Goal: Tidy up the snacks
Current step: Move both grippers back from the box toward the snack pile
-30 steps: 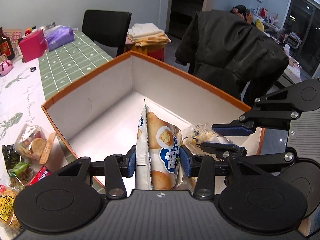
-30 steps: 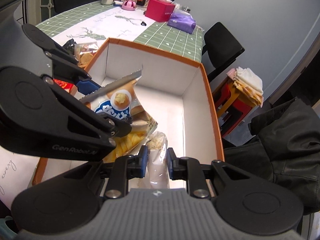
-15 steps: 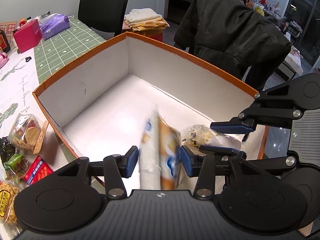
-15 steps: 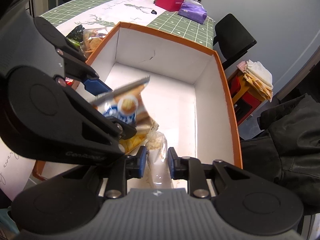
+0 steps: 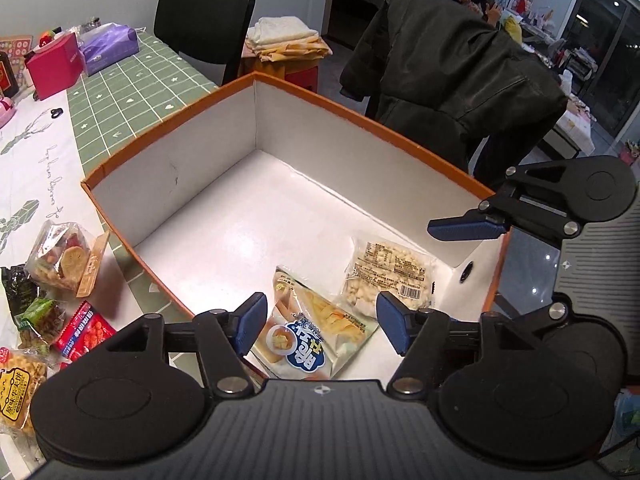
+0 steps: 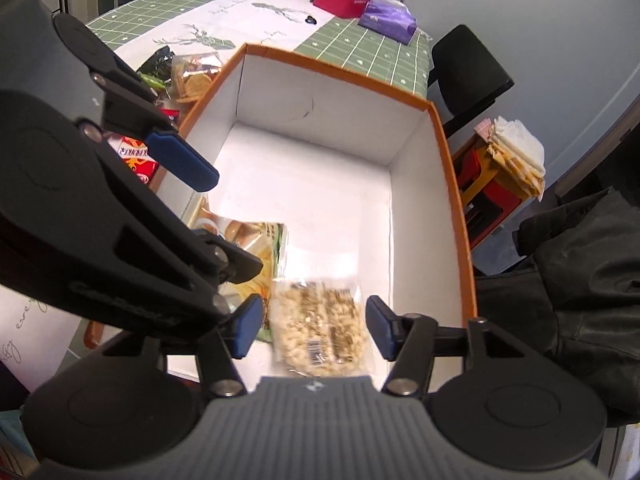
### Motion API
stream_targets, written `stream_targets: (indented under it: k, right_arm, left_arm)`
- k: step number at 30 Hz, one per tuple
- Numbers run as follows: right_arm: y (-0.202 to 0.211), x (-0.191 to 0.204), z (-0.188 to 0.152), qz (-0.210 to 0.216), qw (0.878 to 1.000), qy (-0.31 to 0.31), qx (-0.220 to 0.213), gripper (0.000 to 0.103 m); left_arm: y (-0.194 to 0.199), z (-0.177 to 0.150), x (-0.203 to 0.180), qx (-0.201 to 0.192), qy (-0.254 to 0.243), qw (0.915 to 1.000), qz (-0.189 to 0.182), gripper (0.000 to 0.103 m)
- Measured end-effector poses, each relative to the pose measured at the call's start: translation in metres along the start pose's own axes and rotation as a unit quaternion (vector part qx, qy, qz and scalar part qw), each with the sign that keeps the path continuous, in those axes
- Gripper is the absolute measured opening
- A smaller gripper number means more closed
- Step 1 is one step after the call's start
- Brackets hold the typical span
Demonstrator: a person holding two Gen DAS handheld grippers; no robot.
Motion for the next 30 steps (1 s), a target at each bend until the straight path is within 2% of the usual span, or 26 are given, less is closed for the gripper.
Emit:
stream_targets:
  k: [3, 6, 8, 13, 15, 16, 17, 24, 28, 30]
  right_arm:
    - [0.011, -0.005, 0.007, -0.006, 1.000, -0.010, -0.014, 0.057]
    - [0.025, -0.011, 0.018, -0.012, 0.999, -0.033, -0.037, 0.068]
    - [0.033, -0.012, 0.026, -0.013, 0.997, -0.053, -0.049, 0.070]
    - [0.052, -0.002, 0.047, 0.007, 0.991, -0.109, -0.076, 0.070]
    - [0.059, 0.007, 0.056, 0.022, 0.988, -0.126, -0.087, 0.078]
    - [0.064, 0.013, 0.061, 0.030, 0.986, -0.134, -0.095, 0.087]
    - [0.068, 0.020, 0.066, 0.036, 0.984, -0.138, -0.104, 0.089]
    - [0.088, 0.071, 0.090, 0.072, 0.976, -0.146, -0.142, 0.090]
    - [0.086, 0.102, 0.099, 0.098, 0.972, -0.163, -0.140, 0.090]
    - [0.081, 0.116, 0.104, 0.106, 0.970, -0.172, -0.135, 0.086]
  left_arm:
    - [0.017, 0.001, 0.000, -0.017, -0.007, 0.9998, 0.002, 0.074]
    - [0.039, 0.001, 0.002, -0.043, -0.009, 0.9990, 0.004, 0.074]
    - [0.055, 0.001, 0.006, -0.064, -0.007, 0.9979, 0.009, 0.075]
    - [0.092, -0.005, 0.028, -0.121, 0.000, 0.9913, 0.053, 0.076]
    - [0.105, -0.010, 0.038, -0.140, 0.006, 0.9878, 0.069, 0.076]
    - [0.110, -0.014, 0.043, -0.147, 0.011, 0.9862, 0.075, 0.076]
    - [0.117, -0.017, 0.049, -0.155, 0.016, 0.9844, 0.081, 0.076]
    - [0.147, -0.052, 0.093, -0.179, 0.053, 0.9728, 0.137, 0.076]
    - [0.159, -0.072, 0.118, -0.189, 0.080, 0.9674, 0.148, 0.076]
    - [0.163, -0.082, 0.130, -0.198, 0.094, 0.9643, 0.149, 0.076]
Point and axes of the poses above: each gripper's, at about its wrist camera, not at the fingertips, and y roughly against the way its jaws point, x to its left, z to its top, the point moved 10 cm from there along -y, roughly the way its jaws point, and after that the axes turned 15 degrees about -z, right-handed, at the moved point
